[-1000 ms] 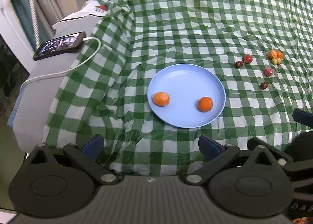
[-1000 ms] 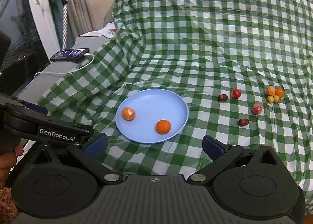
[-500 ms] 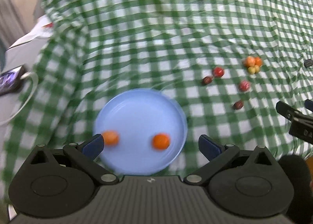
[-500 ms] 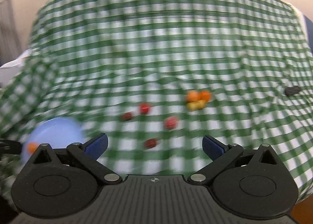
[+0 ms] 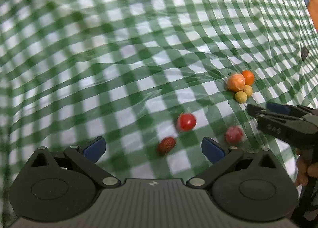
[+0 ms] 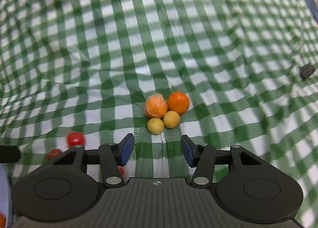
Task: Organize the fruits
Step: 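Grasp a red cherry tomato with the left tool while the right tool grasps a yellow fruit, then carry the tomato and yellow fruit over the plate and open both tools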
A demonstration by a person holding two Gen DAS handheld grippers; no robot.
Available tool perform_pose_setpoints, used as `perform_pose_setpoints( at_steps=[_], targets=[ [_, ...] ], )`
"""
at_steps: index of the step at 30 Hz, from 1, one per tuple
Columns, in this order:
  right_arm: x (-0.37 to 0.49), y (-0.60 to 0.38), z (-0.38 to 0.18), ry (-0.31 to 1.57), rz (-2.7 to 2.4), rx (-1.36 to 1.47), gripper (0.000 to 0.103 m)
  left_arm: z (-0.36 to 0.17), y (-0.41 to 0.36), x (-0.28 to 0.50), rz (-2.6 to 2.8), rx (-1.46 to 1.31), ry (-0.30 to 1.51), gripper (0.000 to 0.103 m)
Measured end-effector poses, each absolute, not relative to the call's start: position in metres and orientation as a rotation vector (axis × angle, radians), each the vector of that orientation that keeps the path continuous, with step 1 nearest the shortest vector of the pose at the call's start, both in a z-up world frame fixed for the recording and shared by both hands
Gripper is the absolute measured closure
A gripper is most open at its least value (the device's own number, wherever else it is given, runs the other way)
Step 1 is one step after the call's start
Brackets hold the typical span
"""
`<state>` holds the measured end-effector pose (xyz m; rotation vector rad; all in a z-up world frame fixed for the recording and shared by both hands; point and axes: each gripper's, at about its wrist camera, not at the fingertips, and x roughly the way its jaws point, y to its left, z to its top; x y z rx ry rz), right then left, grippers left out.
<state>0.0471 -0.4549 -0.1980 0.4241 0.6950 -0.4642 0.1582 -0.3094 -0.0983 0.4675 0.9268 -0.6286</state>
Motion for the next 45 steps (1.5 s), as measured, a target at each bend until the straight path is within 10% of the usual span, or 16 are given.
perform_pose_setpoints(
  at_steps=[11,16,45],
  targets=[
    [0.091,-0.452,-0.225,0.693,-0.492,0.405,0.069,-0.159,-0.357,0.199,-0.745,0.502,1.04,0.021],
    [0.088,-0.453,-0.223,0.696,-0.497,0.385,0.076,-0.159,-0.361,0.194,-0.825,0.512,1.045,0.073],
    [-0.012,-0.331,-0.071,0.65,-0.185,0.492,0.076,-0.016,-0.162,0.088,-0.578,0.24,1.031,0.073]
  ],
)
